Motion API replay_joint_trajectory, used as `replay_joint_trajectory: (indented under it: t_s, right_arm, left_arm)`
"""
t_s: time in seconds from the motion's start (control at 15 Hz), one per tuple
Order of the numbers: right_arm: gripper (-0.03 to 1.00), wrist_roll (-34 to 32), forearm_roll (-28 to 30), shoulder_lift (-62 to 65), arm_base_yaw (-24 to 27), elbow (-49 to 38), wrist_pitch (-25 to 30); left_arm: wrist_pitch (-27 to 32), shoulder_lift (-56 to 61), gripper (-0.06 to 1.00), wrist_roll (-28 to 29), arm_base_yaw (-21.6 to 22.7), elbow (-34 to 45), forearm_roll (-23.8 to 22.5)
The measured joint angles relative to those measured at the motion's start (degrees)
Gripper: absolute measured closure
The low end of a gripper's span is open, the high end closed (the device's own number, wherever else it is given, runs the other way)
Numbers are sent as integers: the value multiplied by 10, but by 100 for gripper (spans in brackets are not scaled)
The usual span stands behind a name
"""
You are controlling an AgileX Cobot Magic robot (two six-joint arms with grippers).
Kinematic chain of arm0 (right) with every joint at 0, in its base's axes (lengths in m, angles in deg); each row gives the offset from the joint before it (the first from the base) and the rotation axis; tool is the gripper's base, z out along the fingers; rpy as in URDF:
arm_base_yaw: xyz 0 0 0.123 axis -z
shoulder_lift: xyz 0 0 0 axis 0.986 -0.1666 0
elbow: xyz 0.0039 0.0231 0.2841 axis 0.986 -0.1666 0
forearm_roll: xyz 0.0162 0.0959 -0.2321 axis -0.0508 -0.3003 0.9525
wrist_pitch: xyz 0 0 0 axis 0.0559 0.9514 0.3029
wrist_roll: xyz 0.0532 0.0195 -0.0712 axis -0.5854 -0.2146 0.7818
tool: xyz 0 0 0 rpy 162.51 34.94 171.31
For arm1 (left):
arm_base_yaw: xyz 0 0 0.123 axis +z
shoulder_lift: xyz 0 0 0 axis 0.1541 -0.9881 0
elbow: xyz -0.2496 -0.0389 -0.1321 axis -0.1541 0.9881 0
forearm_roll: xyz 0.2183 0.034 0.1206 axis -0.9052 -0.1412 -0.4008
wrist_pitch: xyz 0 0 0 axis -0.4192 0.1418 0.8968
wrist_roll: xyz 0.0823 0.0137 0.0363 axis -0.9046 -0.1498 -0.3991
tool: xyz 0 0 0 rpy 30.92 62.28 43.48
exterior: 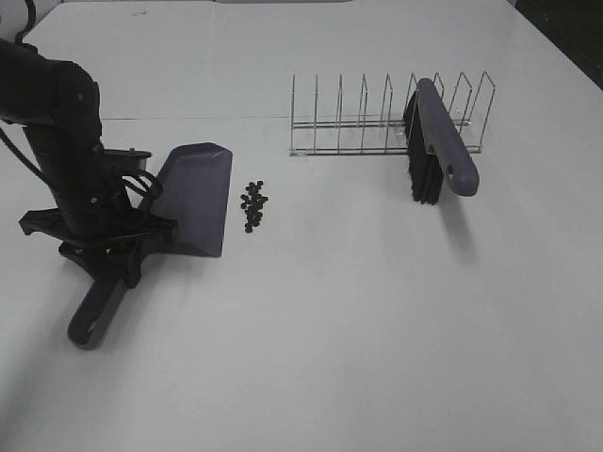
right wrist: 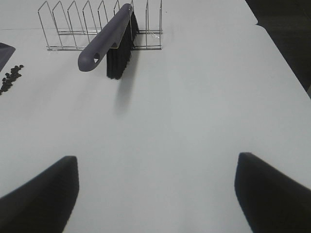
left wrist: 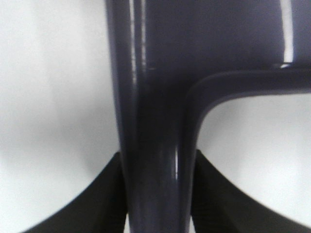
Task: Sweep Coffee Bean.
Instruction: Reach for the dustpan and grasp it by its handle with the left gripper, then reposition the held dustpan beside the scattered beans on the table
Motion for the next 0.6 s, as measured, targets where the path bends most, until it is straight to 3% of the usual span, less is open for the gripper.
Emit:
replay_joint_trajectory:
  t_s: [0.6]
  right_arm:
    - [20, 0, 0, 0, 0, 0, 0]
  left_arm:
    - [36, 36, 60, 23, 0, 0, 0]
